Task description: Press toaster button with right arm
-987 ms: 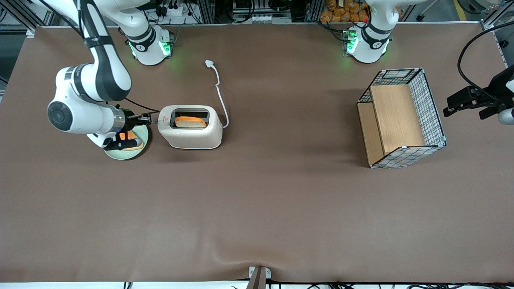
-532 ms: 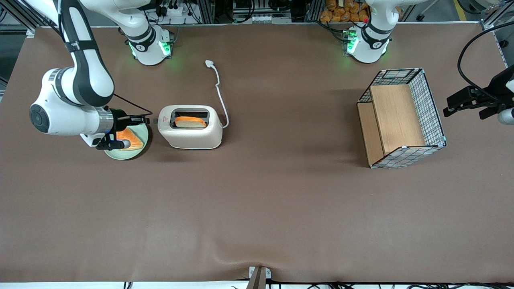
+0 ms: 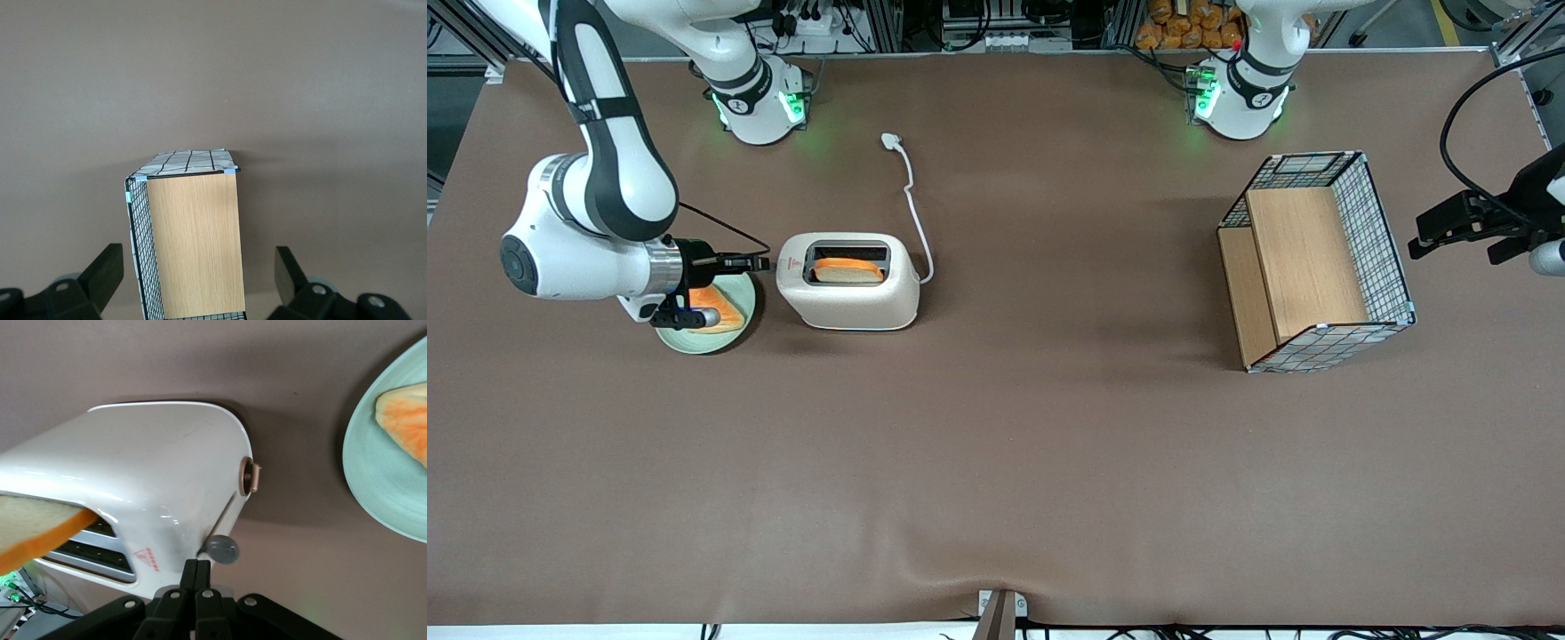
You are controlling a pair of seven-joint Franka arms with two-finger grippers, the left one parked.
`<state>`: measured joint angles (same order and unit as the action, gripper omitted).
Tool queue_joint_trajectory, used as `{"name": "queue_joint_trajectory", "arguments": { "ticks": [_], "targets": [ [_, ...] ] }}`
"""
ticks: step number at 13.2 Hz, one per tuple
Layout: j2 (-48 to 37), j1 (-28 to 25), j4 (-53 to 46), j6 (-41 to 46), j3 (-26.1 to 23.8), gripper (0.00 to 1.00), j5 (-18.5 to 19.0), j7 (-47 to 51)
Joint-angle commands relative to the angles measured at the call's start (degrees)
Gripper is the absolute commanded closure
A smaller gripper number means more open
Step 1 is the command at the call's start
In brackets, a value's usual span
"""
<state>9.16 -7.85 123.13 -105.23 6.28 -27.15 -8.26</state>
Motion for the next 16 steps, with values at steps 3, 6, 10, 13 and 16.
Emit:
{"name": "queue_joint_trajectory", "arguments": {
  "ticks": [3, 6, 10, 13, 16],
  "targets": [
    [1.5, 2.0, 1.1, -0.6, -0.4, 1.0, -2.9, -3.3],
    [2.4, 1.9, 1.4, -0.6, -0.4, 1.0, -4.2, -3.3],
    [5.3, 2.6, 1.2, -0.8, -0.3, 1.0, -6.5, -6.2],
    [6.3, 2.5, 1.1, -1.2, -0.3, 1.0, -7.1, -6.2],
    [7.6, 2.6, 0.8, -2.3, -0.4, 1.0, -7.2, -6.2]
  ]
}}
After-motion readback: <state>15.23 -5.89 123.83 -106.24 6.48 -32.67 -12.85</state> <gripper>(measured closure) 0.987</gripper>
